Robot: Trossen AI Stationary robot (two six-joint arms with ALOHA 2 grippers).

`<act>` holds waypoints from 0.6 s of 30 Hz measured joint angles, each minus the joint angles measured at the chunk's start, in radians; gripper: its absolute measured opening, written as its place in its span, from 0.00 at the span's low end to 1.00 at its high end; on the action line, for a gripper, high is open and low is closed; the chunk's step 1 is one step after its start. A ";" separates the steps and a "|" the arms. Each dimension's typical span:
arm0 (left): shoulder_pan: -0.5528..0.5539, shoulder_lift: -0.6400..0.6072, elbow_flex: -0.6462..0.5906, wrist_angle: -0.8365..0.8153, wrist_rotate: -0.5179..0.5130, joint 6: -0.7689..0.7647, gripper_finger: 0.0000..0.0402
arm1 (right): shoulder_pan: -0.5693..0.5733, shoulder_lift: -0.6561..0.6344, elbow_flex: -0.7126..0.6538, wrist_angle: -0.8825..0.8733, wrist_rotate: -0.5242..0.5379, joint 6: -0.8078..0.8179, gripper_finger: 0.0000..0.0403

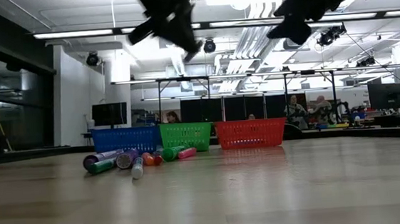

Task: Pick & Place Markers
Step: Put the purple pen into the red bin

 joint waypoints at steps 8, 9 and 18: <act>0.036 0.000 0.037 0.299 0.087 0.278 0.08 | 0.038 0.000 -0.066 0.343 -0.048 0.137 0.69; 0.035 0.000 0.037 0.335 0.097 0.301 0.08 | 0.038 0.000 -0.066 0.364 -0.047 0.144 0.69; 0.034 0.000 0.037 0.484 0.139 0.362 0.08 | 0.037 0.002 -0.066 0.474 -0.044 0.184 0.69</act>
